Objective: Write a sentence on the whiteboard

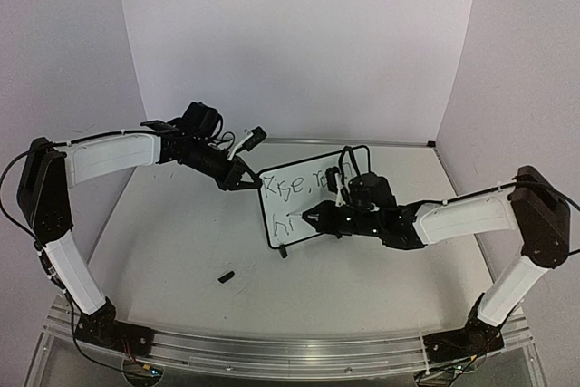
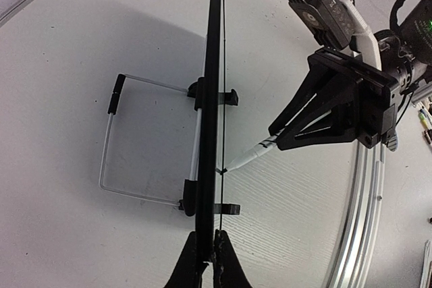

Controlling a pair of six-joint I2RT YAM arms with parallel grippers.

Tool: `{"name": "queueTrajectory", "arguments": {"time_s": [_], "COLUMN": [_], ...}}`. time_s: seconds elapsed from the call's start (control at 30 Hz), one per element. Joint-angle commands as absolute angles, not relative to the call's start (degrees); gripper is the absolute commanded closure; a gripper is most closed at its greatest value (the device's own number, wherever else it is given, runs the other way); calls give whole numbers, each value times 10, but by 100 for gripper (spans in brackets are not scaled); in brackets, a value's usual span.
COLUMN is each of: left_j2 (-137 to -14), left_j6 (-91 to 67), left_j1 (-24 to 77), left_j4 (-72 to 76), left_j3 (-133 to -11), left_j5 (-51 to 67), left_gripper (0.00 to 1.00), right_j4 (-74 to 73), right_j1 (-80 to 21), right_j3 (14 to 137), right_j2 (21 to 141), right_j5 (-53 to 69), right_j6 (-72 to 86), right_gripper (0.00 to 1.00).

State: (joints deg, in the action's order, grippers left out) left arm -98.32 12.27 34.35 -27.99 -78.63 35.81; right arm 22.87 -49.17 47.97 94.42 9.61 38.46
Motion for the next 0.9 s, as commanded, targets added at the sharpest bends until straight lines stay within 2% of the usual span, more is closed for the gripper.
{"name": "queueTrajectory", "arguments": {"time_s": [0.0,0.43,0.87], "left_j2": [-1001,-999,-1000], "left_j6": [155,155,155], "left_j1": [356,356,356], "left_j4": [-344,-345,-344], "left_j3": [-779,-779,-777], "left_j5": [327,327,326], "left_gripper": [100,100,100], "right_j4": [243,244,245], "right_j1": [-490,-490,-489], "right_j3": [507,494,477], "right_j2": [959,943,880], "right_j5": [71,49,136], "right_j6": [381,381,343], "right_gripper": [100,100,100]}}
